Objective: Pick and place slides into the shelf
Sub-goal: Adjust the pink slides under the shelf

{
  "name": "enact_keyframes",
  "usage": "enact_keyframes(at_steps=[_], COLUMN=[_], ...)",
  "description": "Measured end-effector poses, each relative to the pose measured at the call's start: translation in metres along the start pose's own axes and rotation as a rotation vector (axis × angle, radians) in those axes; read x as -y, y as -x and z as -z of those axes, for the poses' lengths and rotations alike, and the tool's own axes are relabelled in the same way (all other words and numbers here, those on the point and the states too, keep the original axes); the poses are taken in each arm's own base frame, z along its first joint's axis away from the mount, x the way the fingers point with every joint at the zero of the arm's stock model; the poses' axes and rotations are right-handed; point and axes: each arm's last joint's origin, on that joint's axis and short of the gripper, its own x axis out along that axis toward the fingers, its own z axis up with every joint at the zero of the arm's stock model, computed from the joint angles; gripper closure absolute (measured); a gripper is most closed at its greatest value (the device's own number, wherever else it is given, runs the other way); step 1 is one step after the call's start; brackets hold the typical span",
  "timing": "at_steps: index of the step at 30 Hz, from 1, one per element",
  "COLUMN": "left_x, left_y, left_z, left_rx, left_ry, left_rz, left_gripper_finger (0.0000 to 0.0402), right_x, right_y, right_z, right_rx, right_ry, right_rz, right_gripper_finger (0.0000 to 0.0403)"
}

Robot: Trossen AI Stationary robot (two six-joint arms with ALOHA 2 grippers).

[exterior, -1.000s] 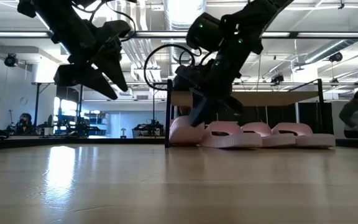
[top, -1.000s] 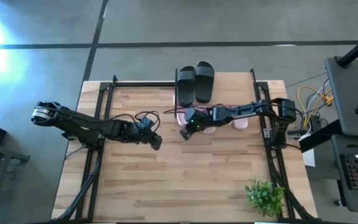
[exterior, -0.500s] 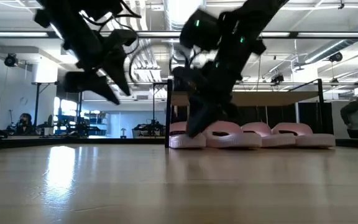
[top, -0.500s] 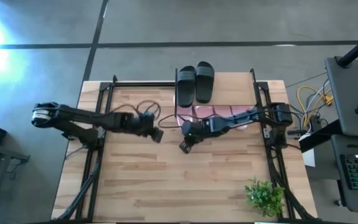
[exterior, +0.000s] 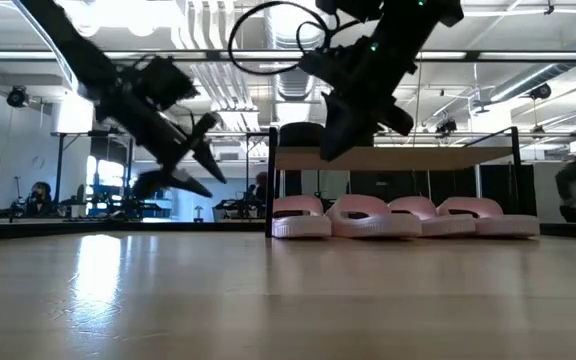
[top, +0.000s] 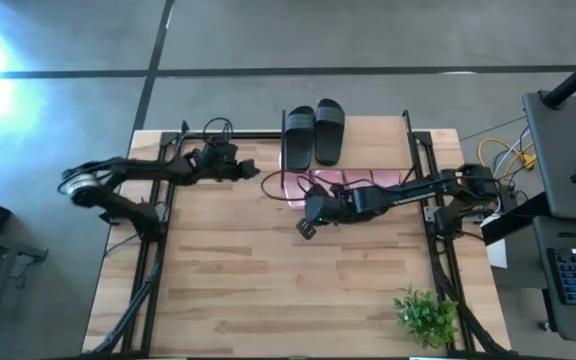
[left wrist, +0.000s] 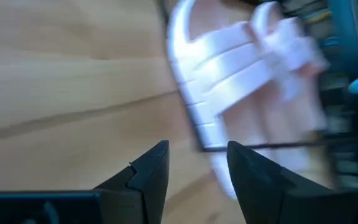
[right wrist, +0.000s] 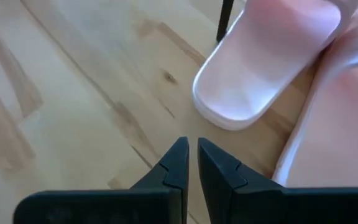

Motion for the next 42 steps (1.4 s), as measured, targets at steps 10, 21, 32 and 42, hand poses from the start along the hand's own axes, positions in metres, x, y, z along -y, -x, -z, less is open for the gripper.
enact_keyframes(at_steps=[10, 21, 32, 42], left_x=[-0.021, 0.002, 0.012, 0.010], left_y=[-0.080, -0.084, -0.084, -0.106], left_z=[-0.013, -0.036, -0.042, -0.044], left_rx=[-0.069, -0.066, -0.042, -0.089], left_ry=[0.185, -0.092, -0.685, -0.736], left_rz=[0.113, 0.024, 0.058, 0.106], left_gripper_finger=[0.0254, 0.0368, 0.0396, 0.0401], right_x=[-0.002, -0.001, 0.003, 0.003], right_y=[0.006, 0.003, -0.003, -0.003], right_z=[-0.001, 0.003, 0.010, 0.009], right_rx=[0.001, -0.011, -0.030, -0.028], right_ry=[-0.132, -0.173, -0.190, -0.191], right_rz=[-0.020, 0.001, 0.022, 0.021], right_gripper_finger=[0.0374, 0.0374, 0.0374, 0.0374])
